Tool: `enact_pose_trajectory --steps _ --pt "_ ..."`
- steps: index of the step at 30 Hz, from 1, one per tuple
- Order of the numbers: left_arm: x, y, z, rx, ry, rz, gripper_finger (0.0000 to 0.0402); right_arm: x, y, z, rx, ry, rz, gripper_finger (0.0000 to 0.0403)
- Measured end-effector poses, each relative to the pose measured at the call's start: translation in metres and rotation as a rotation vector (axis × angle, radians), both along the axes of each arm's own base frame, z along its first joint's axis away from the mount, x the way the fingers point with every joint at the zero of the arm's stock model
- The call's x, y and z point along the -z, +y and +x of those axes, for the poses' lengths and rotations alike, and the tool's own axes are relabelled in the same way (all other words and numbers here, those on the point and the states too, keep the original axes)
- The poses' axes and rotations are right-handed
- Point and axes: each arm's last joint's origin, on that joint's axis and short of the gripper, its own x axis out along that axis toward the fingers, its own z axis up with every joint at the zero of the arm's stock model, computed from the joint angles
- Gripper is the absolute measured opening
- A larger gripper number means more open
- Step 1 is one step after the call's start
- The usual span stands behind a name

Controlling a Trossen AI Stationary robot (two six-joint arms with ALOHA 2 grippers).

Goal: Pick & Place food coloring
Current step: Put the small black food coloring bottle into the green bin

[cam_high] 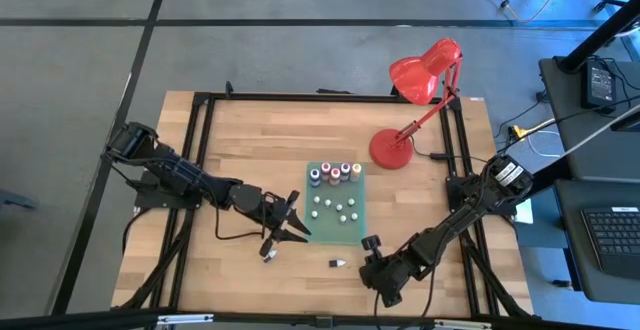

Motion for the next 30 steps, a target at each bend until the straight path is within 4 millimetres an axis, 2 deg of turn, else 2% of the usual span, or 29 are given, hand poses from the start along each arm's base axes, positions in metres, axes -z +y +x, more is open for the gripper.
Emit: enact_pose_trajectory --steps 5,12,14,20,22,24,27,30 --pt "0.001 0.000 0.000 0.000 0.011 0.004 0.0093 0.001 0.000 0.001 -0.013 -0.005 -0.013 0.0059" --pt "0.002 0.000 0.000 0.000 0.015 0.005 0.0089 -0.004 -0.003 0.000 -0.006 -0.014 -0.012 0.0053" --pt "0.002 0.000 0.000 0.000 0.015 0.004 0.0089 -0.019 -0.004 0.001 -0.002 -0.029 0.000 0.0053" --pt "0.002 0.000 0.000 -0.003 0.022 -0.012 0.0089 -0.082 -0.014 0.005 0.019 -0.112 -0.009 0.0051" --pt "0.002 0.000 0.000 -0.003 0.022 -0.012 0.0088 -0.100 -0.023 0.008 0.077 -0.175 -0.081 0.0051" --pt "0.002 0.000 0.000 -0.003 0.022 -0.012 0.0089 -0.108 -0.037 0.011 0.145 -0.197 -0.185 0.0050" --pt "0.002 0.000 0.000 -0.003 0.024 -0.011 0.0088 -0.105 -0.059 0.023 0.181 -0.171 -0.253 0.0050" --pt "0.002 0.000 0.000 -0.002 0.029 -0.010 0.0089 -0.095 -0.083 0.034 0.187 -0.122 -0.218 0.0052"
